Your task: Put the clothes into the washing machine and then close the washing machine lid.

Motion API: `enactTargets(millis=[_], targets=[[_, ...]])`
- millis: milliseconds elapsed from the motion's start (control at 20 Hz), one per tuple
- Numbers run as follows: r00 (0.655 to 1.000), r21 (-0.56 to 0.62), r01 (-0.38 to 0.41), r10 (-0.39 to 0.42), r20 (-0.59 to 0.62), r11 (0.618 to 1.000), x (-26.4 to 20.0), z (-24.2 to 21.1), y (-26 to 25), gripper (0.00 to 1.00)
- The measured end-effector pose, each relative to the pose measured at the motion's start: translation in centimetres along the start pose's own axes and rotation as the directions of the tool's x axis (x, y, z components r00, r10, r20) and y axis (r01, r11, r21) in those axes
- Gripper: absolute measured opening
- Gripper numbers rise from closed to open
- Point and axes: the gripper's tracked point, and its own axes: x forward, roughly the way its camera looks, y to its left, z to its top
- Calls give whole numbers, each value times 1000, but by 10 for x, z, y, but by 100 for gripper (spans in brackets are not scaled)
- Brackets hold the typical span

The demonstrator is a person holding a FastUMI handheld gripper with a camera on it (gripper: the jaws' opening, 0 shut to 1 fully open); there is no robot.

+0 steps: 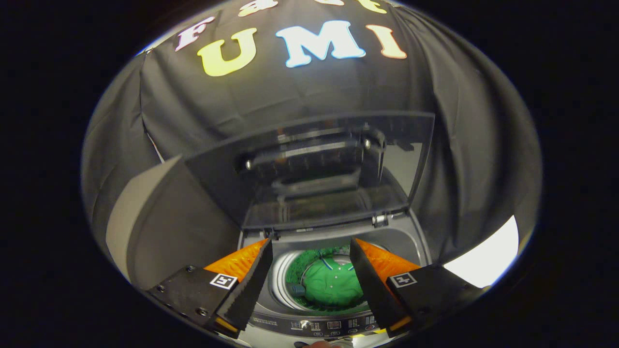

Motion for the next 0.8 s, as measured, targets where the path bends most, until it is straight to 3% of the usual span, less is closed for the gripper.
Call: enactTargets(millis=[450,800], targets=[[990,-8,-9,10,139,1000,-26,119,23,98],[987,-53,-15,23,157,998,-5,155,36,98]])
